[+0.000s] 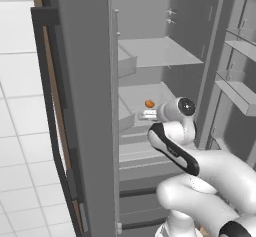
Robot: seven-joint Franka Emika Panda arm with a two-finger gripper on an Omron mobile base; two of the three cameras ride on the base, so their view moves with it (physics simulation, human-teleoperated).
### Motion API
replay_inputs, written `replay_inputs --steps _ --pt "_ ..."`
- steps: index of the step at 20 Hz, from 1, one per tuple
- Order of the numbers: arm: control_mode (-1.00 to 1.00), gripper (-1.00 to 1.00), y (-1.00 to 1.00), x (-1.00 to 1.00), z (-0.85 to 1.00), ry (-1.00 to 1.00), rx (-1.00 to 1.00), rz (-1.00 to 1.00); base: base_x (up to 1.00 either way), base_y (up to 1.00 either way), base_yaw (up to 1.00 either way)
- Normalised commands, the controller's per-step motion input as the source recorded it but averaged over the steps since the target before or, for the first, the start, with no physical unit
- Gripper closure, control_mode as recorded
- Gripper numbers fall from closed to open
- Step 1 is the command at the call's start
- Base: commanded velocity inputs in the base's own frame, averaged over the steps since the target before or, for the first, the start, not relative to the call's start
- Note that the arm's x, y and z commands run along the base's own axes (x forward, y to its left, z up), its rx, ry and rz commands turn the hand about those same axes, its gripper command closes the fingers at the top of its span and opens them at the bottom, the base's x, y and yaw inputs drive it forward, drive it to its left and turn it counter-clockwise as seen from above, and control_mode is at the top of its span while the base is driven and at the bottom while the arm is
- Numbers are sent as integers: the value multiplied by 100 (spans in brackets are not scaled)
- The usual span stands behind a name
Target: Move the dumpling and tangerine from the second highest shelf to the top shelf to make space. Then, place the pitcher from the counter on the cleared second highest shelf.
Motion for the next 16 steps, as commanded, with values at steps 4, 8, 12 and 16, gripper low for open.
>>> replay_inputs --steps 4,8,12,16 --pt "-100 100 -4 -31 100 6 1 0 0 0 0" --pt "-100 100 0 -28 100 6 -1 0 0 0 0" --pt "-100 100 0 -8 100 0 -2 0 0 0 0" --pt "-100 100 0 0 98 0 0 0 0 0 0"
